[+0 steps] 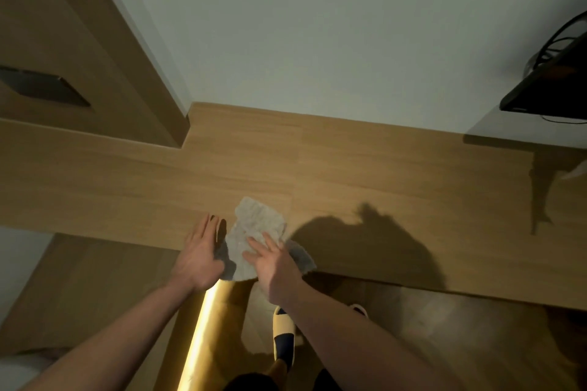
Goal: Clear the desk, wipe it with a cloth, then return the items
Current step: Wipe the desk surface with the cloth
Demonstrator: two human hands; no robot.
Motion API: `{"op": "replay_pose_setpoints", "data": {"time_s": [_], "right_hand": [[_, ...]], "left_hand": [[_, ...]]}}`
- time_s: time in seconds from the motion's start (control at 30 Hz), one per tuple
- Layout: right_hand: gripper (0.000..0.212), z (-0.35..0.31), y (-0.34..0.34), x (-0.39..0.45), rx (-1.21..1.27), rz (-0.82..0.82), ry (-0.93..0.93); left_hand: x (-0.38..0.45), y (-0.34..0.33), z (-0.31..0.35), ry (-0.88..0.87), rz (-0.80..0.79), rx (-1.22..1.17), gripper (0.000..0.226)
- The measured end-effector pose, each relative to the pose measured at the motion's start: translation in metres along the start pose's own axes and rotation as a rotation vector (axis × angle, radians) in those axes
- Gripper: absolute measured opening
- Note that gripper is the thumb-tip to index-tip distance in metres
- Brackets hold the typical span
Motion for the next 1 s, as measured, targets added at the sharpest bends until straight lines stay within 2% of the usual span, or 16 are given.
{"op": "replay_pose_setpoints", "data": {"time_s": [0.07,0.17,0.27,0.4,0.53,0.67,0.83,1.0], "right_hand": [[0.063,0.018,-0.014,-0.021,0.064,0.000,-0.048],[0.074,0.053,-0.021,-0.056,0.030,0.037,-0.132],[0.076,0.096,-0.011,-0.097,0.062,0.098,-0.279],[0.082,0.171,-0.012,-0.158,0.071,0.103,-0.478],[0.083,0.255,-0.003,-0.219,0.125,0.137,-0.674],[0.074,0.328,0.028,-0.285,0.262,0.284,-0.827],[0.076,0.341,0.062,-0.281,0.229,0.340,-0.747],[0.092,0.285,0.068,-0.221,0.202,0.188,-0.462]], "left_hand": [[-0.002,-0.009,0.003,-0.008,-0.012,0.012,0.099],[-0.004,-0.026,0.022,-0.032,-0.077,0.021,0.099],[-0.002,-0.047,0.049,-0.087,-0.132,0.062,0.096],[0.001,-0.068,0.089,-0.164,-0.168,0.112,0.092],[0.001,-0.081,0.125,-0.189,-0.176,0.151,0.093],[-0.001,-0.093,0.150,-0.170,-0.156,0.177,0.095],[-0.009,-0.109,0.193,-0.153,-0.141,0.181,0.094],[-0.017,-0.126,0.238,-0.140,-0.104,0.176,0.095]]}}
Point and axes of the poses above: each hand's wrist, its own x-axis towards the middle knuckle, its own y-axis out of the back of the hand, z = x × y, the point moved 7 cm from there along x, towards the middle knuckle, and after that the axes turned 4 degrees about -y, right-handed, at the moved point
